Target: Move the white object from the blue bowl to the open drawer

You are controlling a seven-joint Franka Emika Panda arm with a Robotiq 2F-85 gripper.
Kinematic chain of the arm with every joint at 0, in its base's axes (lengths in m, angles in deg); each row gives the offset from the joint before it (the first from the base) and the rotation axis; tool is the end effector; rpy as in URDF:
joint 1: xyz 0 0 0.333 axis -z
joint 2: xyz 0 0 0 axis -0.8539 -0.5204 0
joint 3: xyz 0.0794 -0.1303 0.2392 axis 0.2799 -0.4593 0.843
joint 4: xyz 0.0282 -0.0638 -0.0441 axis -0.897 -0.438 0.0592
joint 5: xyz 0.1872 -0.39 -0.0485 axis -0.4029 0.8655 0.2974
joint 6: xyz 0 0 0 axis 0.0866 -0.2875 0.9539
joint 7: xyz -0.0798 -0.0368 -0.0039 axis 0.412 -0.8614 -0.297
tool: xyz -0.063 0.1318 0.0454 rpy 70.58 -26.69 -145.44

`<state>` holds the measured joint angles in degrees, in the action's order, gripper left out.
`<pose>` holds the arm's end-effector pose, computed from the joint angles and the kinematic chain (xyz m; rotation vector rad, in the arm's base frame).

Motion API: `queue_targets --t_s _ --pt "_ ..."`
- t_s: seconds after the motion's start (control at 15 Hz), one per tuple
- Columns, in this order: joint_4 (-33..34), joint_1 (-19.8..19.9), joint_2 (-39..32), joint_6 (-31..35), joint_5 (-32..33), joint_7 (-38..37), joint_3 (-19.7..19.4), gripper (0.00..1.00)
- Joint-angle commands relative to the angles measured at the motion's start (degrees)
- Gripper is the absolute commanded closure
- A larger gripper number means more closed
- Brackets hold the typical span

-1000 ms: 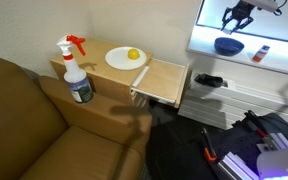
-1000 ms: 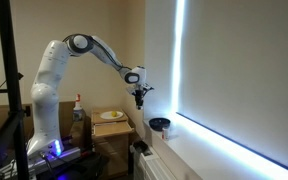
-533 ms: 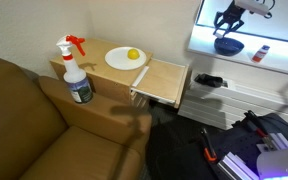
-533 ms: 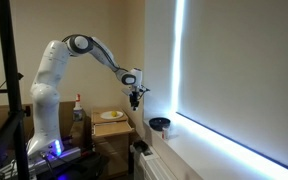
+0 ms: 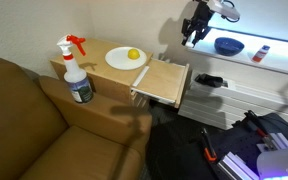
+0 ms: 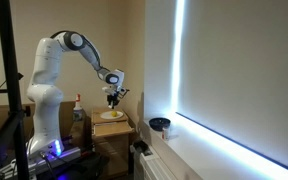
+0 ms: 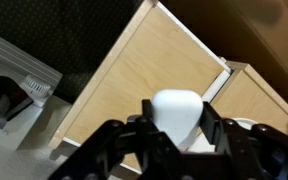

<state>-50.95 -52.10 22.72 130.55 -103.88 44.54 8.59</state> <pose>0.5649 -0.0220 0.1932 -2.8715 0.1054 0.0552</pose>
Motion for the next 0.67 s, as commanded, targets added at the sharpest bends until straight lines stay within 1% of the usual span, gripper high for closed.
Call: queue_targets --t_s 0.0,0.07,0.13,0.27,0.4,0.47,0.6 --pt "-0.23 -0.96 1.02 -0.80 -0.16 0.74 -0.80 0.51" --pt "-0.45 -0.96 1.76 -1.14 -0.16 1.20 -0.92 0.51" --pt "-0.64 -0.87 2.13 -1.21 -0.16 1.55 -1.05 0.76" --pt "-3.15 -2.21 2.02 1.72 0.55 2.07 -0.23 0.76" --pt "-5.49 -4.10 1.65 5.83 1.96 0.88 0.63 0.76" --pt "-6.62 -4.97 1.21 8.72 1.89 0.55 1.03 0.76" --pt "-8.91 -6.87 -0.06 14.73 4.90 -2.53 1.09 0.76"
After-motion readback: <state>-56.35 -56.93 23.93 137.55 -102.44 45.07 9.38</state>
